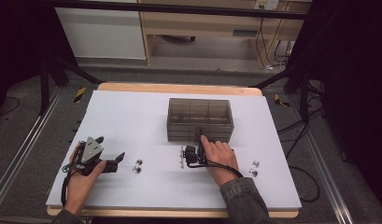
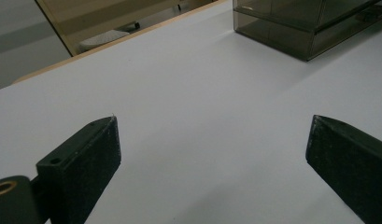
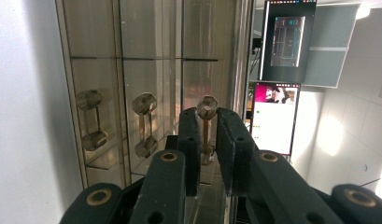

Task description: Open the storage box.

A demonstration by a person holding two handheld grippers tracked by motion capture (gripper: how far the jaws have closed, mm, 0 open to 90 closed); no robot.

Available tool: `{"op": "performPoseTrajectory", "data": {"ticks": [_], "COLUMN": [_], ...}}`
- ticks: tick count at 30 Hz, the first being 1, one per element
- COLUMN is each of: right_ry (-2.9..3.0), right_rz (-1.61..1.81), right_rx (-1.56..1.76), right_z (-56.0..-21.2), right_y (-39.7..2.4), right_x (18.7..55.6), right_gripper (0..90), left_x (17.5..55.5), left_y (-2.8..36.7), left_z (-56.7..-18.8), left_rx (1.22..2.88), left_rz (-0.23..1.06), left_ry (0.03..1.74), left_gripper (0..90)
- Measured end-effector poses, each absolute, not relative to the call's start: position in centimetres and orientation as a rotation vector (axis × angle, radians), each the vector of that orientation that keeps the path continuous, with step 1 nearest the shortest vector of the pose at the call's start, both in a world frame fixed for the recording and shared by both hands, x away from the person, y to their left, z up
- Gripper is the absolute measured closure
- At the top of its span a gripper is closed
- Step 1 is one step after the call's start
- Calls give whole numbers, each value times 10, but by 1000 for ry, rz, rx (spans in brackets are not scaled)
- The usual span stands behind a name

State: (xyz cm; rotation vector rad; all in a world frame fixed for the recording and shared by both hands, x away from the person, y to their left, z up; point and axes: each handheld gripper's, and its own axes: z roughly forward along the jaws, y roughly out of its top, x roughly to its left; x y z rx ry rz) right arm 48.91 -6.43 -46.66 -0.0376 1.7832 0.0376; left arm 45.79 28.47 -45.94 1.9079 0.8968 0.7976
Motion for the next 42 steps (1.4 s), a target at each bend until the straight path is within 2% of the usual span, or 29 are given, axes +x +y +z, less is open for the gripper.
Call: {"op": "performPoseTrajectory", "data": {"ticks": [14,34,35,38,42], "right_ry": [1785,1795,1799,1827,1905], "right_rz": [56,66,71,107,216], "right_rx": [-45,-50,-42,9,133], "right_z": [-466,-465,-465,-464,-458], "right_y": [-66,-67,-67,-70,-80], "right_x": [484,449,448,448,442], "right_gripper": [816,809,787,610,497], "left_x": [458,458,458,456,453], "left_y": [283,282,282,280,265], "left_z": [-460,-461,-460,-458,-452], "left_rx": [1922,1940,1937,1944,1972], "left_rz": [790,775,768,770,731], "left_ry": [888,893,891,875,808], "left_gripper": [31,40,41,41,35]}}
